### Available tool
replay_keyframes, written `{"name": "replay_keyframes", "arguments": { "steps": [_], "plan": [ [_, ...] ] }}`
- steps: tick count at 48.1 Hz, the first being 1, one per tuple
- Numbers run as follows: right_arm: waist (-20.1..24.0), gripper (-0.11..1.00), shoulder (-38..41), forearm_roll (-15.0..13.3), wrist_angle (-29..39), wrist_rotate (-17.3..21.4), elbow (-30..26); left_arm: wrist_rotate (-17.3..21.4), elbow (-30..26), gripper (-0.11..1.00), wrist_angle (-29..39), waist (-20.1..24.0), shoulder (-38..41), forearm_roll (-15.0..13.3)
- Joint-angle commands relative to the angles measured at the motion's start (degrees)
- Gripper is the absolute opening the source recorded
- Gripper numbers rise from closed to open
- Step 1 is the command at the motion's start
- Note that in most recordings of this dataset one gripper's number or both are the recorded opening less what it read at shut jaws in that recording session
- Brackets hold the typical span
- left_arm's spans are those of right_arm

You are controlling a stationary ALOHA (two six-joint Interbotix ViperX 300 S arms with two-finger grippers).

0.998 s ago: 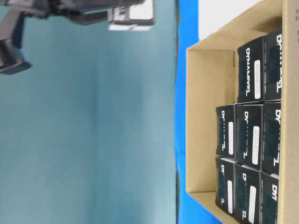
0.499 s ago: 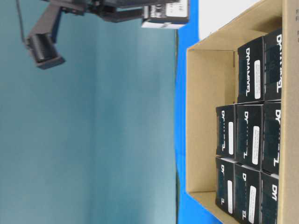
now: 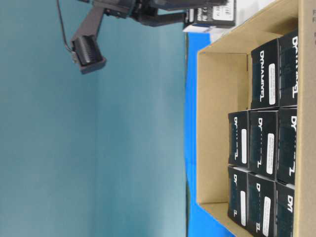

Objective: Pick the box from inside the cardboard box.
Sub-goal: 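Carry the held servo box over the white tray and hold it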

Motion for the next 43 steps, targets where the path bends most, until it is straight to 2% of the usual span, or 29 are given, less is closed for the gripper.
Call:
{"name": "replay_keyframes", "arguments": {
  "steps": [1, 15, 43],
  "plan": [
    [0.26, 0.62, 1.23, -0.09, -0.79, -0.35, -0.26, 0.00, -1.41, -0.02, -0.26, -0.09, 0.44, 0.18],
    [0.44, 0.62, 4.22, -0.09, -0.88, -0.70, -0.53, 0.00, -1.41, -0.02, -0.26, -0.09, 0.44, 0.18],
    [0.44, 0.62, 4.39, -0.09, -1.49, -0.35, -0.44, 0.00, -1.23, -0.02, -0.26, -0.09, 0.53, 0.18]
  ]
}}
